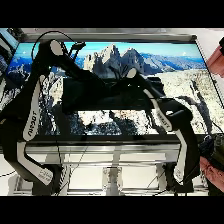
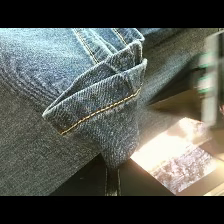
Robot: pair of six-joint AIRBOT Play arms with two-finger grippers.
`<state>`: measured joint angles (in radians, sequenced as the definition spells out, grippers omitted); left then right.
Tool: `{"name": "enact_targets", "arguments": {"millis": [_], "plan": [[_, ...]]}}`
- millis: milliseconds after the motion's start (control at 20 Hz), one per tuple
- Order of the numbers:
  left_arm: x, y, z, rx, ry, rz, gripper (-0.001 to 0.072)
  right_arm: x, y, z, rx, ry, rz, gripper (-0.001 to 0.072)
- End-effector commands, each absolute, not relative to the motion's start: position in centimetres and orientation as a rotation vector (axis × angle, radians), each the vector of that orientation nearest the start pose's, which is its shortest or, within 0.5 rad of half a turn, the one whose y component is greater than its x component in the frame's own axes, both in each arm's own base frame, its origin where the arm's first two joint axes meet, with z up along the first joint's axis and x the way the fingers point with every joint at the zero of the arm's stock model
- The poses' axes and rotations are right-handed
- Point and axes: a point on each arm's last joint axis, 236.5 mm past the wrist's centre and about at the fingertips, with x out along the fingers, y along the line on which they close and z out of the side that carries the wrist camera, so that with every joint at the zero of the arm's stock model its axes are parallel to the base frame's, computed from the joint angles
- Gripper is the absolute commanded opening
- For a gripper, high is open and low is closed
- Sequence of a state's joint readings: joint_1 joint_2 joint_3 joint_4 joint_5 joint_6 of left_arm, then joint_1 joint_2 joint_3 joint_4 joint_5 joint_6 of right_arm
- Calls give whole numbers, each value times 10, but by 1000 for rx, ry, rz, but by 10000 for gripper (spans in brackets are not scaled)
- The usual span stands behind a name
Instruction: Fold the clothes and pants, and hang the long-sleeved shirts on hangers.
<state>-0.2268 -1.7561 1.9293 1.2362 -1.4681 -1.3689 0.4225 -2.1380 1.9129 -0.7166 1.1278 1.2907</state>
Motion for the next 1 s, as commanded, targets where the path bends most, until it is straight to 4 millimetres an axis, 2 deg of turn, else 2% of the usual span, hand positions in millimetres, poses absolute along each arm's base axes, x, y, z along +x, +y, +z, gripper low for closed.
{"name": "enact_targets", "arguments": {"millis": [0, 150, 250, 500, 700, 850, 950], "plan": [[460, -185, 62, 74, 1273, -590, 29, 477, 427, -59, 518, 1211, 952, 16], [454, -187, 62, 74, 1294, -612, 30, 526, 429, -44, 638, 1062, 837, 16], [448, -186, 60, 81, 1318, -619, 30, 552, 419, -38, 685, 979, 769, 16], [443, -188, 58, 82, 1339, -628, 30, 599, 389, -24, 776, 849, 630, 15], [441, -195, 45, 86, 1369, -643, 30, 612, 369, -24, 807, 838, 590, 15], [432, -223, 21, 41, 1429, -718, 30, 617, 354, -25, 830, 855, 574, 15], [424, -243, -3, 17, 1488, -767, 39, 621, 337, -25, 838, 872, 569, 15]]}}
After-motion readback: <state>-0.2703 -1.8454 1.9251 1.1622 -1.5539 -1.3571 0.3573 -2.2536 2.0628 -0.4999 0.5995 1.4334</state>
